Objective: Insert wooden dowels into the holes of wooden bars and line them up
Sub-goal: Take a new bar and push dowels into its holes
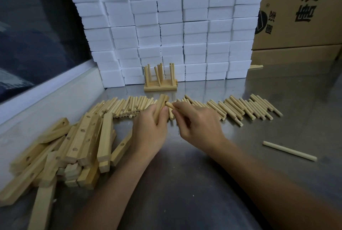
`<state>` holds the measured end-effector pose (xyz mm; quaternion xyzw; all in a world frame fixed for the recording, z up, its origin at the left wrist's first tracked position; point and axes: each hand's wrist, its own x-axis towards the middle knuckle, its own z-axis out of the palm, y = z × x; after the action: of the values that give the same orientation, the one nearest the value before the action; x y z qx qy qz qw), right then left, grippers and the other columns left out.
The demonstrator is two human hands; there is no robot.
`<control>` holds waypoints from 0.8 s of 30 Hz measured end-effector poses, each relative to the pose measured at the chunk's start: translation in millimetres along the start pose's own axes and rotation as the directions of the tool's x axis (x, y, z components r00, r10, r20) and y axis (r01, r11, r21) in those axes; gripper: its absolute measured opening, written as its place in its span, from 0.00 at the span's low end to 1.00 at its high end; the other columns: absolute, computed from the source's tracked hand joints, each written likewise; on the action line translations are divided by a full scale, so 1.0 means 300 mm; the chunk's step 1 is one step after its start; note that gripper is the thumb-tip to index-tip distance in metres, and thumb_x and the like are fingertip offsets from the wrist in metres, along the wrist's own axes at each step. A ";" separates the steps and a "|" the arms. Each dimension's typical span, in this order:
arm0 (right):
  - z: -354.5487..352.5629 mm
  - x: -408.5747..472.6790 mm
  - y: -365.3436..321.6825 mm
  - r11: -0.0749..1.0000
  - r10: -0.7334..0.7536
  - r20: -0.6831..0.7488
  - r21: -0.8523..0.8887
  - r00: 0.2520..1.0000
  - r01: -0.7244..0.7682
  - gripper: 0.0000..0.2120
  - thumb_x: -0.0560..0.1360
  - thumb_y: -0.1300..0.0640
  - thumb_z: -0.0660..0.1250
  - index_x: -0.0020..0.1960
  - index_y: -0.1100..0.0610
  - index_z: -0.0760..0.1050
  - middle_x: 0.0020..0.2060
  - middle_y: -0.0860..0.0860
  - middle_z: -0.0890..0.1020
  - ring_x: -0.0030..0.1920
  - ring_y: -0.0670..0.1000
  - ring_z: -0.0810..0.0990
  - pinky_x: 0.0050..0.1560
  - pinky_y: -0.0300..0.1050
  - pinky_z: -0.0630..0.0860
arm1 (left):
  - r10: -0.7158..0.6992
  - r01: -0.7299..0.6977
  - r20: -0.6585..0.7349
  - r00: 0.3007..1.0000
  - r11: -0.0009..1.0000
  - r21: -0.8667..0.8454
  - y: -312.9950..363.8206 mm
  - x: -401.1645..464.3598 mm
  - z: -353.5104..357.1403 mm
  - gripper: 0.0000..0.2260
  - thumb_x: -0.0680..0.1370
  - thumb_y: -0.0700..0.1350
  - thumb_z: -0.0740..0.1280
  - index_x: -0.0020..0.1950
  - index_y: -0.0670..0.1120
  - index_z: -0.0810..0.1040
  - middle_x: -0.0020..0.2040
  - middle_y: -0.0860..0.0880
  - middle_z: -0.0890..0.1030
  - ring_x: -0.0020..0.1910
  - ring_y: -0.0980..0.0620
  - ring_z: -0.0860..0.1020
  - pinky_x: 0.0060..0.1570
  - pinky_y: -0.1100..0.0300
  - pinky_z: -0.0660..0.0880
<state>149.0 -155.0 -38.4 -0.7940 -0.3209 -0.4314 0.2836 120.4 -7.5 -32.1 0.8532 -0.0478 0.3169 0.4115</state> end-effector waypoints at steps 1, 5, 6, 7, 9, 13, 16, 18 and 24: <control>0.000 0.001 -0.001 1.000 -0.016 -0.006 -0.011 1.000 0.016 0.07 0.78 0.57 0.67 0.50 0.59 0.82 0.29 0.49 0.79 0.26 0.51 0.75 0.23 0.49 0.71 | 0.014 -0.014 0.001 1.000 1.000 0.027 -0.001 -0.001 -0.001 0.17 0.82 0.49 0.63 0.35 0.42 0.68 0.28 0.50 0.67 0.28 0.52 0.65 0.30 0.54 0.61; -0.001 0.002 0.003 1.000 -0.027 -0.013 -0.005 1.000 0.027 0.06 0.78 0.58 0.67 0.49 0.59 0.82 0.30 0.49 0.80 0.27 0.52 0.76 0.23 0.50 0.71 | 0.063 -0.064 0.012 0.998 0.994 0.093 -0.008 0.000 -0.007 0.17 0.81 0.49 0.63 0.35 0.46 0.67 0.27 0.52 0.67 0.27 0.51 0.65 0.30 0.53 0.62; -0.001 0.001 0.005 1.000 -0.028 -0.017 -0.004 0.999 0.028 0.06 0.77 0.59 0.68 0.49 0.59 0.82 0.30 0.50 0.80 0.27 0.52 0.76 0.23 0.50 0.71 | 0.080 -0.082 0.020 0.997 0.990 0.116 -0.010 0.001 -0.010 0.16 0.81 0.49 0.63 0.35 0.46 0.67 0.28 0.52 0.67 0.27 0.51 0.66 0.29 0.53 0.63; -0.002 0.000 0.006 1.000 -0.031 -0.018 -0.006 0.999 0.031 0.06 0.77 0.59 0.68 0.49 0.59 0.82 0.30 0.50 0.80 0.27 0.52 0.76 0.23 0.50 0.71 | 0.100 -0.103 0.026 0.995 0.985 0.141 -0.012 0.001 -0.013 0.16 0.81 0.50 0.63 0.35 0.46 0.67 0.28 0.52 0.67 0.27 0.51 0.66 0.29 0.54 0.63; -0.002 -0.002 0.007 0.999 -0.033 -0.010 -0.018 0.999 0.033 0.07 0.77 0.59 0.68 0.50 0.60 0.83 0.30 0.50 0.80 0.26 0.53 0.76 0.23 0.50 0.71 | 0.132 -0.135 0.028 0.991 0.977 0.167 -0.015 0.002 -0.020 0.16 0.81 0.49 0.64 0.35 0.47 0.66 0.27 0.53 0.67 0.26 0.52 0.66 0.28 0.55 0.61; -0.002 -0.008 0.004 0.997 -0.044 0.031 -0.056 0.999 0.046 0.09 0.79 0.57 0.65 0.50 0.60 0.82 0.27 0.50 0.77 0.24 0.53 0.72 0.21 0.49 0.69 | 0.157 -0.163 0.046 0.986 0.967 0.196 -0.019 0.005 -0.028 0.16 0.80 0.48 0.64 0.35 0.46 0.66 0.27 0.53 0.68 0.26 0.51 0.67 0.28 0.54 0.64; -0.001 -0.012 0.000 0.998 -0.019 0.058 -0.065 0.998 0.022 0.09 0.79 0.57 0.65 0.50 0.60 0.82 0.26 0.50 0.77 0.23 0.53 0.73 0.21 0.48 0.68 | 0.173 -0.182 0.060 0.983 0.958 0.223 -0.019 0.006 -0.030 0.15 0.80 0.47 0.65 0.36 0.47 0.65 0.28 0.54 0.67 0.26 0.52 0.67 0.27 0.56 0.62; 0.003 -0.012 -0.006 0.999 0.015 0.060 -0.035 0.998 -0.013 0.09 0.79 0.57 0.65 0.49 0.60 0.83 0.25 0.52 0.77 0.23 0.54 0.73 0.21 0.49 0.69 | 0.182 -0.191 0.059 0.981 0.952 0.240 -0.019 0.006 -0.036 0.16 0.80 0.47 0.65 0.35 0.48 0.64 0.27 0.54 0.66 0.26 0.54 0.66 0.27 0.58 0.59; 0.011 0.009 -0.020 0.914 0.242 0.229 0.273 0.943 -0.301 0.16 0.81 0.58 0.63 0.37 0.62 0.76 0.25 0.49 0.71 0.27 0.49 0.68 0.31 0.50 0.69 | 0.179 -0.195 0.082 0.980 0.937 0.291 -0.024 0.004 -0.044 0.15 0.80 0.46 0.65 0.36 0.48 0.64 0.28 0.55 0.66 0.27 0.56 0.65 0.27 0.60 0.57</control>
<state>147.2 -148.0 -36.7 -0.8152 -0.2952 -0.2553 0.4280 117.0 7.2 -30.1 0.9052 -0.0916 0.3350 0.2450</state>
